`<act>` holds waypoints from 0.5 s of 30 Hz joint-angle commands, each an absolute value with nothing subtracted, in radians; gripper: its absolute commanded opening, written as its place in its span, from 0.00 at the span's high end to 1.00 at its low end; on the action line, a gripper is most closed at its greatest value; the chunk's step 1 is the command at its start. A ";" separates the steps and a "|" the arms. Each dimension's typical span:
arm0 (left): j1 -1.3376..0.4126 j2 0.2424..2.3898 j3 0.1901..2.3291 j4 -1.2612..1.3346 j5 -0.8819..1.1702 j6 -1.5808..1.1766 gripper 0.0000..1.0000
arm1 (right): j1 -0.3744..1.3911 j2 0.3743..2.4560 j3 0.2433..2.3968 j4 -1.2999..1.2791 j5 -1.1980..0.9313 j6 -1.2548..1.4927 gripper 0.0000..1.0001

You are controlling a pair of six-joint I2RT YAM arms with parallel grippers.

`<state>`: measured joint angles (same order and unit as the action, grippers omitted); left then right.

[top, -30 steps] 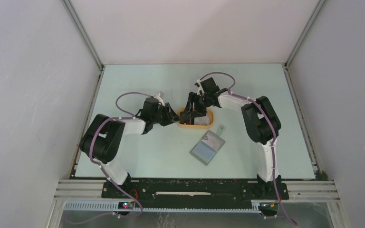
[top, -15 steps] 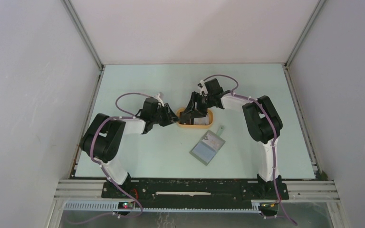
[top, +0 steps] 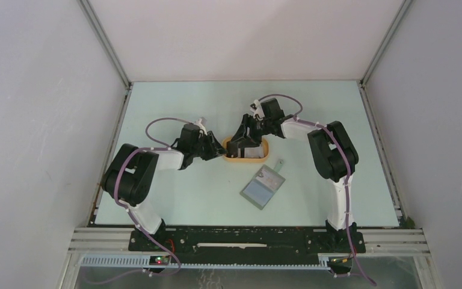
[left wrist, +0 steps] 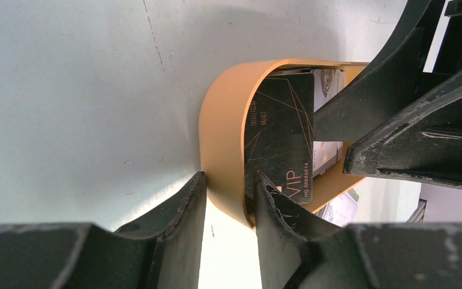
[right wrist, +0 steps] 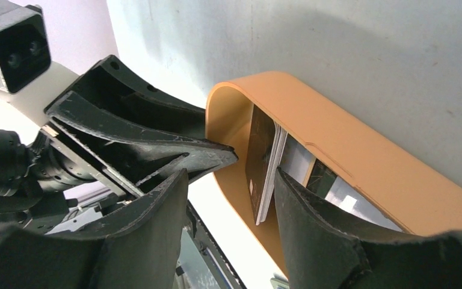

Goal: Put the credit cards into the card holder
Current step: Pick up the credit card from the storage box.

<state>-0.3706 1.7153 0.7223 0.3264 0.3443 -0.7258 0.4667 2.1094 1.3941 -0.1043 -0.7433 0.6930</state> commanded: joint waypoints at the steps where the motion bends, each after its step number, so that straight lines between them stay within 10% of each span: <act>1: -0.380 1.720 0.782 0.355 0.381 -0.726 0.61 | 0.490 2.063 1.385 -0.035 -0.835 0.744 0.37; 15: -0.380 1.725 0.783 0.355 0.385 -0.726 0.62 | 0.498 2.124 1.409 -0.082 -0.805 0.733 0.43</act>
